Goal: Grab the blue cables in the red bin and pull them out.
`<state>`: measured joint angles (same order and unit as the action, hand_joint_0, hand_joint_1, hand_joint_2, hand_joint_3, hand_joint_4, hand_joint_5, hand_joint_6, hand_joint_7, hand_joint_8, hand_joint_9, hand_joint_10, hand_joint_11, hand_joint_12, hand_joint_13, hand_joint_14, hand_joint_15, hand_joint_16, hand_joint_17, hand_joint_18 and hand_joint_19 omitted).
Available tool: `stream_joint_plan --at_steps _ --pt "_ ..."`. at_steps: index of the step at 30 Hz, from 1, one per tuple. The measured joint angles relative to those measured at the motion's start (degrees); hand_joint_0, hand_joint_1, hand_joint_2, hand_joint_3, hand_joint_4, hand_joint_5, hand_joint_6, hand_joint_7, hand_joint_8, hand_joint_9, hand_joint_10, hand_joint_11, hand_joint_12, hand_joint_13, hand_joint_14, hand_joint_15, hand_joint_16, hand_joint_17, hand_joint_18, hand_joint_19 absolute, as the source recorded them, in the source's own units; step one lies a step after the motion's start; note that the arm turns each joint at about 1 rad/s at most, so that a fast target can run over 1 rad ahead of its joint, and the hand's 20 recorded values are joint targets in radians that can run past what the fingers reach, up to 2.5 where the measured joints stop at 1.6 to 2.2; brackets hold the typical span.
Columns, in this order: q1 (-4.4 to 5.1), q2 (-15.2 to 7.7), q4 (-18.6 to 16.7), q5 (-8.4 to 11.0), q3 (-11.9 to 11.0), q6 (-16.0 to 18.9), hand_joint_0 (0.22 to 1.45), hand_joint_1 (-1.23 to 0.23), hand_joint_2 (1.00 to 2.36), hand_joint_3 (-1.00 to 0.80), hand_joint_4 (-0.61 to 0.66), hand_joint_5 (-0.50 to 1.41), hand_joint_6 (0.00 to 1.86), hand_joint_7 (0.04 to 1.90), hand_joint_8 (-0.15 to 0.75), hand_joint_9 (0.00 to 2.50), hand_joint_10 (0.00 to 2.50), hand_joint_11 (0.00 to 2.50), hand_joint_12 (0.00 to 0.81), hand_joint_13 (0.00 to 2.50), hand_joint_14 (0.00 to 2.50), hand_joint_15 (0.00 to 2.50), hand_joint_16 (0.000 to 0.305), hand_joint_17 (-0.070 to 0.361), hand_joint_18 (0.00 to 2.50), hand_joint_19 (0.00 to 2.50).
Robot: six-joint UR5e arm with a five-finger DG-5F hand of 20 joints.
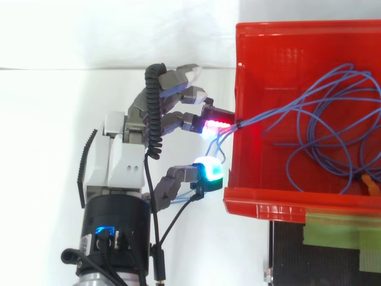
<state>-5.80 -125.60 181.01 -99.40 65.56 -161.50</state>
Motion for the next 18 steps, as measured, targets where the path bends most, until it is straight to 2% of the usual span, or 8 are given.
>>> stream_joint_plan --at_steps 2,3,4,5,8,12,18 --pt "0.00 0.0 0.0 0.00 0.0 0.0 0.68 -0.92 1.00 -1.00 0.04 0.80 0.29 0.74 0.276 0.69 0.02 0.93 0.384 0.56 0.02 0.56 0.050 0.113 0.55 0.61" --pt "0.00 0.0 0.0 0.00 0.0 0.0 0.68 -0.92 1.00 -1.00 0.05 0.83 0.11 0.80 0.277 0.69 0.02 0.93 0.384 0.56 0.02 0.56 0.050 0.113 0.55 0.61" --pt "0.00 0.0 0.0 0.00 0.0 0.0 0.68 -0.92 1.00 -1.00 0.05 0.84 0.01 0.82 0.276 0.69 0.02 0.93 0.385 0.56 0.02 0.56 0.050 0.113 0.55 0.61" --pt "0.00 0.0 0.0 0.00 0.0 0.0 0.68 -0.92 1.00 -1.00 0.06 0.84 0.00 0.81 0.277 0.69 0.02 0.94 0.385 0.56 0.02 0.56 0.050 0.113 0.55 0.61" --pt "0.04 0.0 0.0 0.00 0.0 0.0 0.68 -0.91 1.00 -1.00 0.05 0.83 0.00 0.78 0.276 0.69 0.02 0.94 0.385 0.56 0.02 0.55 0.050 0.113 0.55 0.61" --pt "0.05 0.0 0.0 0.00 0.0 0.0 0.68 -0.91 1.00 -1.00 0.04 0.86 0.01 0.83 0.276 0.70 0.02 0.94 0.384 0.56 0.02 0.56 0.050 0.113 0.55 0.61" --pt "0.02 0.0 0.2 0.00 0.0 0.0 0.69 -0.89 1.00 -1.00 0.04 0.85 0.32 0.76 0.279 0.74 0.02 0.96 0.382 0.58 0.02 0.56 0.049 0.111 0.56 0.61"
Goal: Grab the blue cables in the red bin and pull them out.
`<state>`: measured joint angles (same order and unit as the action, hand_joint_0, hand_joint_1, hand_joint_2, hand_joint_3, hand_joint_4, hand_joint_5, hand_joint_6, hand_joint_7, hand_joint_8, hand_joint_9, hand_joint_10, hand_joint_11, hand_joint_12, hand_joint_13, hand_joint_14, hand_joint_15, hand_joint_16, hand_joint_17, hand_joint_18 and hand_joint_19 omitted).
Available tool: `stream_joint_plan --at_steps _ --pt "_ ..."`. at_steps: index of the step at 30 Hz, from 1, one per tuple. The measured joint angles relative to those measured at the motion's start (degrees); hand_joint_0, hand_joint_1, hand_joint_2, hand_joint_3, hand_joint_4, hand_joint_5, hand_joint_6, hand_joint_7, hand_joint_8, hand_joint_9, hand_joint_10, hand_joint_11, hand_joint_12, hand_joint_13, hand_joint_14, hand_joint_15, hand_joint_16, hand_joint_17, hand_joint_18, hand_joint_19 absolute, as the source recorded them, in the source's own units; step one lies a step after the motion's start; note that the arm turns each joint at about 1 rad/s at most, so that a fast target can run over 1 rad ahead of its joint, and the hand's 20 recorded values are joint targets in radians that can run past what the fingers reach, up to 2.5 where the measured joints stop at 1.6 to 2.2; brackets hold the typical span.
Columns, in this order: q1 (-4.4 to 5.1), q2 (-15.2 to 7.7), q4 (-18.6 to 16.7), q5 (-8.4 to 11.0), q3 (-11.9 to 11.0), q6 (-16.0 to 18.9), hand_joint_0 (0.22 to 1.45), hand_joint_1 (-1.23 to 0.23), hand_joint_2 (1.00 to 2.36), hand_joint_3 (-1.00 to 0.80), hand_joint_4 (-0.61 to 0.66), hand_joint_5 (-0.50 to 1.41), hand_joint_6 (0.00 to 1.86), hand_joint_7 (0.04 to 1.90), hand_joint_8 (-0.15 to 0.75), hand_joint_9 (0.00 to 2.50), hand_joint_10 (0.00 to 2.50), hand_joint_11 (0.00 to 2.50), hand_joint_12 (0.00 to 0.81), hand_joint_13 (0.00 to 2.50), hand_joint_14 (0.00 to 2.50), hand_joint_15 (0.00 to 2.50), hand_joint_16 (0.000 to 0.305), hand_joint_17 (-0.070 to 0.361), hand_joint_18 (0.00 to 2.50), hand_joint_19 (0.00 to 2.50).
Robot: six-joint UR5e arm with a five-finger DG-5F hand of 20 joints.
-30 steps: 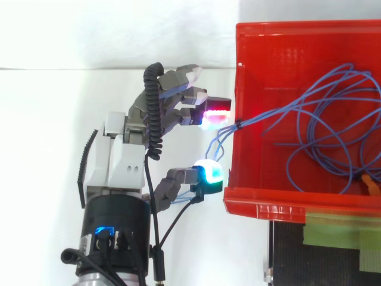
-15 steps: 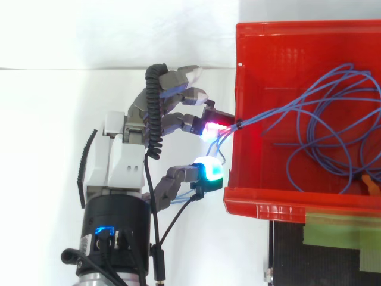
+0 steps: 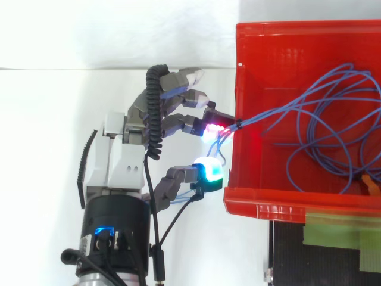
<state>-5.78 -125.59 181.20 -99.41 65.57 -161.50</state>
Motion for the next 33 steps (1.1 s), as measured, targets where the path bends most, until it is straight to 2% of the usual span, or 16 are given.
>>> stream_joint_plan --at_steps 2,4,12,15,16,33 --pt "-0.01 0.0 0.0 0.00 0.0 0.0 0.69 -0.88 1.00 -1.00 0.02 0.84 0.47 0.71 0.275 0.75 0.02 0.96 0.380 0.59 0.02 0.56 0.049 0.110 0.57 0.61" --pt "-0.01 0.0 -0.1 0.00 0.0 0.0 0.69 -0.88 1.00 -1.00 0.02 0.84 0.52 0.70 0.274 0.77 0.02 0.98 0.380 0.59 0.02 0.55 0.049 0.110 0.58 0.61" --pt "0.00 0.0 0.0 0.00 0.0 0.0 0.70 -0.87 1.00 -1.00 0.01 0.84 0.53 0.69 0.273 0.77 0.02 0.97 0.372 0.59 0.02 0.56 0.048 0.108 0.58 0.61" --pt "0.01 0.0 0.0 0.00 0.0 0.0 0.71 -0.86 1.00 -1.00 0.03 0.91 0.03 0.84 0.272 0.76 0.02 0.96 0.373 0.59 0.02 0.55 0.048 0.108 0.58 0.62" --pt "0.01 0.0 0.0 0.00 0.0 0.0 0.71 -0.86 1.00 -1.00 0.04 0.90 0.00 0.81 0.267 0.75 0.02 0.96 0.371 0.59 0.02 0.56 0.048 0.108 0.58 0.62" --pt "-0.02 0.0 0.0 -0.33 0.0 0.0 0.73 -0.86 1.00 -1.00 0.08 0.83 0.01 0.69 0.264 0.74 0.02 0.94 0.366 0.59 0.02 0.56 0.047 0.105 0.57 0.62"
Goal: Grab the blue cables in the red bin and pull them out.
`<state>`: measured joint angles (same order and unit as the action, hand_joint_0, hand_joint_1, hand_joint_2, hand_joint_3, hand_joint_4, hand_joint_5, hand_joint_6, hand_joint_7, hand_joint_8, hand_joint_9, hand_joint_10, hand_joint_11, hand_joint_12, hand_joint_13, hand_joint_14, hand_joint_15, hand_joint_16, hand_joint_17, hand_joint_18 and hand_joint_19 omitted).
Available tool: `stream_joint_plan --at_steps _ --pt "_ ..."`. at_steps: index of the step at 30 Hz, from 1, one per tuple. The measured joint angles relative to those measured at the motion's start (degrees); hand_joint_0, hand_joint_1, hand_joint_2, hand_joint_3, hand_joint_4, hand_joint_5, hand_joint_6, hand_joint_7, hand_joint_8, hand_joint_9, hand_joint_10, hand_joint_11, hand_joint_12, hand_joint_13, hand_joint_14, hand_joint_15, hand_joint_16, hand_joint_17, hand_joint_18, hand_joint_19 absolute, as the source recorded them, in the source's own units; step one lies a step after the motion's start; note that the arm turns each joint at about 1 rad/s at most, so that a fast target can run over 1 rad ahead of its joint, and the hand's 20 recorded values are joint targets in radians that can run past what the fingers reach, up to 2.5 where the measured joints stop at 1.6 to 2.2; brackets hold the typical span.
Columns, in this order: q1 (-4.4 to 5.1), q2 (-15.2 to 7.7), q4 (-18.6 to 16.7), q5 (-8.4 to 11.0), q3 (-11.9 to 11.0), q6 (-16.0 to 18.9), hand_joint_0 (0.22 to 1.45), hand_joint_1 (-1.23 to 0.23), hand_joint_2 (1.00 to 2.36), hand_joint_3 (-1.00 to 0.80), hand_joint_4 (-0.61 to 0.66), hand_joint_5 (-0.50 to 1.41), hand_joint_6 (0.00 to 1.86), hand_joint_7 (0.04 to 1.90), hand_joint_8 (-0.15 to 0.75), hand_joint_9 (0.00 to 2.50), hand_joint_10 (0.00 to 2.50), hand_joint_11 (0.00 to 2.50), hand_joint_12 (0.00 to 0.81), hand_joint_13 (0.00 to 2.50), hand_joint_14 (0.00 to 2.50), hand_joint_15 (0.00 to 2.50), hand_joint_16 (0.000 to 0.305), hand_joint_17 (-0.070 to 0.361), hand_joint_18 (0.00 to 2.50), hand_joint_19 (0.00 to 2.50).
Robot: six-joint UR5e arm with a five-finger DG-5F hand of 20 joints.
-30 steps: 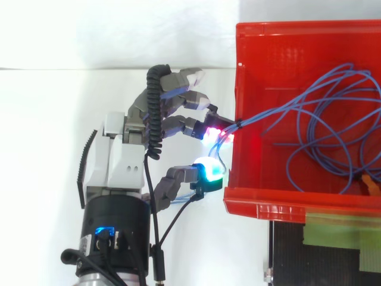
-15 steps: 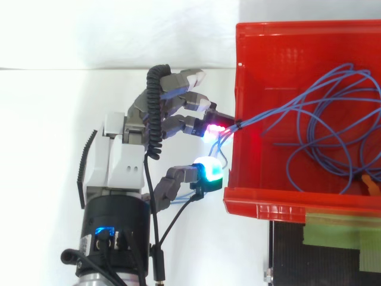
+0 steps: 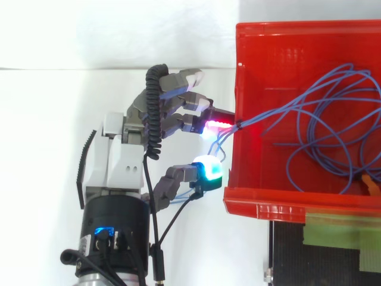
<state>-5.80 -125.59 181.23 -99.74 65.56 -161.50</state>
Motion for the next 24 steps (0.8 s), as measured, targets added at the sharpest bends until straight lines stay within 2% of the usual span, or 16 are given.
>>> stream_joint_plan --at_steps 10,18,24 --pt "-0.16 0.0 0.2 -0.54 0.0 0.0 0.73 -0.86 1.00 -1.00 0.09 0.79 0.01 0.63 0.265 0.72 0.02 0.93 0.366 0.59 0.02 0.56 0.047 0.105 0.57 0.63" --pt "-0.59 0.0 3.1 -0.61 0.0 0.0 0.77 -0.89 1.00 -1.00 0.08 0.78 0.01 0.63 0.258 0.72 0.02 0.94 0.355 0.59 0.02 0.56 0.045 0.101 0.56 0.64" --pt "-0.89 0.0 3.6 -0.63 0.0 0.0 0.80 -0.91 1.00 -1.00 0.05 0.79 0.01 0.66 0.255 0.72 0.02 0.95 0.355 0.59 0.02 0.56 0.044 0.100 0.55 0.63"
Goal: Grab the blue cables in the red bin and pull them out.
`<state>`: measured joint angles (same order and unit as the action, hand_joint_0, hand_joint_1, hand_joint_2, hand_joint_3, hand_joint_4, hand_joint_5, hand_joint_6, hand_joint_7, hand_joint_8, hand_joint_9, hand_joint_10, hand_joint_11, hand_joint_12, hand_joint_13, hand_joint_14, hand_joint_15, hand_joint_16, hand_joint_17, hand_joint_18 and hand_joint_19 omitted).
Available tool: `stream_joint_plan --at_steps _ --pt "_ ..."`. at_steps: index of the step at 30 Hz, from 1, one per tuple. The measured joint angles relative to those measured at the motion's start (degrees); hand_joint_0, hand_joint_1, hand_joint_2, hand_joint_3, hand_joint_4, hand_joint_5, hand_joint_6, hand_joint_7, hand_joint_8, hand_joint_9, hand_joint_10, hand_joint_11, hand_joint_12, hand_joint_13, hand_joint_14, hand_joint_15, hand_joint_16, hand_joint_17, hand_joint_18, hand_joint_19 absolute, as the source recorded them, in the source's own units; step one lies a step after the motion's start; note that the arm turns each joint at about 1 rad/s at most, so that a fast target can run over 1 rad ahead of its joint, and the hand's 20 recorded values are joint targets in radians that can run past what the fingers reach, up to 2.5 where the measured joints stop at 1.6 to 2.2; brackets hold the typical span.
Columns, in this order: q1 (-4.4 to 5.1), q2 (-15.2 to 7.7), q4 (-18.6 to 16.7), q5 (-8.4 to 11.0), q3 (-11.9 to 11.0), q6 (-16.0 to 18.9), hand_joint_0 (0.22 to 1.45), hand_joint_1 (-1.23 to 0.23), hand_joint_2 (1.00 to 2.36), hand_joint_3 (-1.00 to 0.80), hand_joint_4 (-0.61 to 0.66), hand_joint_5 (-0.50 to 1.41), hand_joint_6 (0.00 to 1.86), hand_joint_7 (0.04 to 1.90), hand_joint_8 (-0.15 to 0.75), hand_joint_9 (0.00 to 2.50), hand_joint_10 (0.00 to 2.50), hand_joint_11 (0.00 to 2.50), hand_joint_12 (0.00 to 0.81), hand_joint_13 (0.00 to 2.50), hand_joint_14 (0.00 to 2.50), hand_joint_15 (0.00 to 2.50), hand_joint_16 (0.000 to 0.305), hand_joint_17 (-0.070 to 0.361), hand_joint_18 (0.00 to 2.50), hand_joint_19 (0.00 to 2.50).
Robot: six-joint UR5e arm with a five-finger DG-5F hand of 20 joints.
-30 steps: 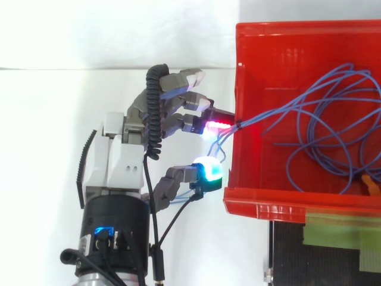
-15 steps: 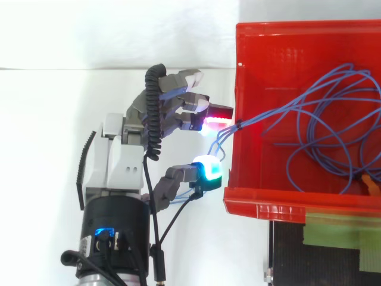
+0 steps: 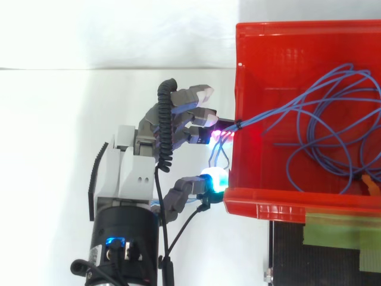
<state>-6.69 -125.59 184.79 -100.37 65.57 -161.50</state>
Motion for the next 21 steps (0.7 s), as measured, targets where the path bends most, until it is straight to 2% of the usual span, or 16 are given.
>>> stream_joint_plan --at_steps 12,21 --pt "-0.16 0.0 -0.4 0.00 0.0 0.0 0.80 -0.93 1.00 -1.00 0.01 0.85 0.00 0.81 0.256 0.72 0.02 0.95 0.350 0.60 0.02 0.57 0.044 0.100 0.56 0.63" --pt "-0.16 0.0 -0.6 0.00 0.0 0.0 0.80 -0.88 1.00 -1.00 0.02 0.88 0.03 0.85 0.256 0.74 0.02 0.96 0.350 0.61 0.02 0.57 0.044 0.099 0.57 0.63"
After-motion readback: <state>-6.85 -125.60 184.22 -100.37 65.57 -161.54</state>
